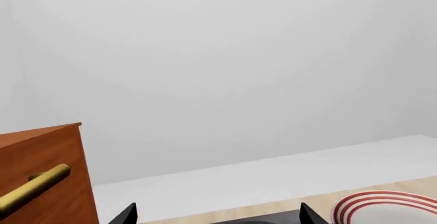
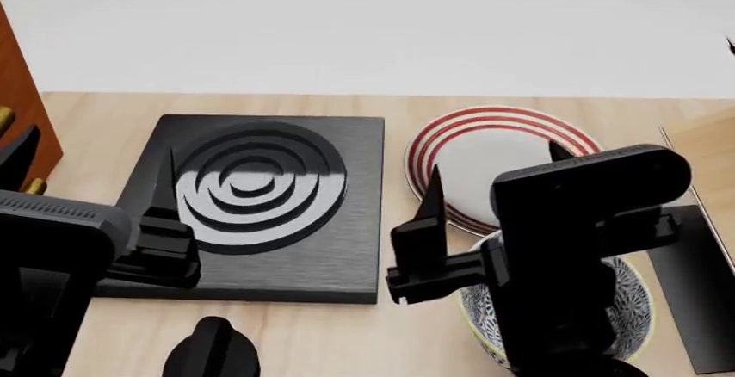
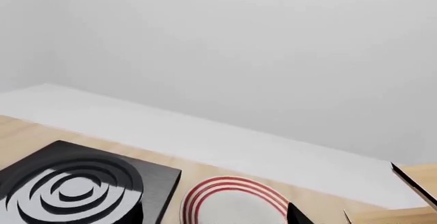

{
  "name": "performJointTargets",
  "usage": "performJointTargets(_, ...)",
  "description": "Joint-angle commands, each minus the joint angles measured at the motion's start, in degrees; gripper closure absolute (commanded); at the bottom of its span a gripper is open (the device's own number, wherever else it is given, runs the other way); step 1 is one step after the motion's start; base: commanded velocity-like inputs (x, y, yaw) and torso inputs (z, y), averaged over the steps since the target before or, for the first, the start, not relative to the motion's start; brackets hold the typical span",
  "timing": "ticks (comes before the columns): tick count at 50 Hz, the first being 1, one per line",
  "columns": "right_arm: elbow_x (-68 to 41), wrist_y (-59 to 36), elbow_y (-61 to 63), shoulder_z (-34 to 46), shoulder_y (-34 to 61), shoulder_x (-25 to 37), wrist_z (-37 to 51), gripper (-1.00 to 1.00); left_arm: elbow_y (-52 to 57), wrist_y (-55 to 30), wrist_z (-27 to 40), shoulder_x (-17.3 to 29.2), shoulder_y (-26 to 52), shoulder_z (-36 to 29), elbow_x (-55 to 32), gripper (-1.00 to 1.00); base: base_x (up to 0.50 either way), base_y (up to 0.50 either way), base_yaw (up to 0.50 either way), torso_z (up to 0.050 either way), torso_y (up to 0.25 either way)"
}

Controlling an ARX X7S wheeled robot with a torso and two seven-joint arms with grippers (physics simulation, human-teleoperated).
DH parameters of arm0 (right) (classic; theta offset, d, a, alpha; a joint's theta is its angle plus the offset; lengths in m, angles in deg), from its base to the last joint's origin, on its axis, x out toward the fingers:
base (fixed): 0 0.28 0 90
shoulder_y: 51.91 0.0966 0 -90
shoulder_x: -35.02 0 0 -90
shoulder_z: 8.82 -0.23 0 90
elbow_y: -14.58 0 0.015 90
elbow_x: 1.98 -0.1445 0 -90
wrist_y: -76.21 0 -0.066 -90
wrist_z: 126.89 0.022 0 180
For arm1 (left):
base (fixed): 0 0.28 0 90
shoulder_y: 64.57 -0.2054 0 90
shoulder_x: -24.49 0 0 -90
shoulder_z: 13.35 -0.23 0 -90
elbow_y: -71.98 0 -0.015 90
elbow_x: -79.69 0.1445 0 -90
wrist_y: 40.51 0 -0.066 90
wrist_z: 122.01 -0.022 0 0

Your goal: Pick up the cream cheese and put it in the bowl.

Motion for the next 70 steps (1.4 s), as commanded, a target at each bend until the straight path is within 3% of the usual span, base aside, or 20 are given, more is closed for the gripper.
performJointTargets(1, -1.9, -2.8, 0.9, 0.0, 0.7, 0.6, -1.4, -1.0, 1.0, -0.8, 0.4, 0.4, 0.2, 0.2, -0.5, -1.0, 0.0, 0.0, 0.0, 0.0, 0.0)
performJointTargets(9, -8.1, -6.1, 2.6, 0.0, 1.6, 2.8, -8.8, -1.0, 2.6, -2.4, 0.9, 0.6, 0.7, -0.1, -0.6, -1.0, 0.0, 0.0, 0.0, 0.0, 0.0)
performJointTargets(21, -11.1, -10.2, 7.8, -0.6, 2.8, 5.7, -11.5, -1.0, 3.3, -4.0, 1.5, 0.7, 1.9, -1.1, -0.5, -1.0, 0.0, 0.0, 0.0, 0.0, 0.0)
performJointTargets(30, -17.2, -20.6, 11.9, -4.8, 6.6, 7.3, -15.1, -1.0, 3.1, -4.1, 1.5, 0.8, 2.6, -1.3, -0.7, -1.0, 0.0, 0.0, 0.0, 0.0, 0.0)
performJointTargets(43, -22.1, -23.3, 14.3, -7.6, 6.8, 8.8, -19.1, -1.0, 3.7, -4.6, 1.9, 1.1, 2.6, -1.4, -0.9, -1.0, 0.0, 0.0, 0.0, 0.0, 0.0)
performJointTargets(55, -27.7, -29.7, 15.8, -9.1, 8.6, 8.6, -19.9, -1.0, 3.8, -4.8, 2.2, 1.3, 2.8, -1.8, -1.1, -1.0, 0.0, 0.0, 0.0, 0.0, 0.0)
performJointTargets(70, -42.4, -29.3, 13.6, -9.0, 9.8, 10.7, -11.7, -1.0, 4.9, -5.4, 2.9, 1.4, 2.8, -2.1, -1.3, -1.0, 0.0, 0.0, 0.0, 0.0, 0.0)
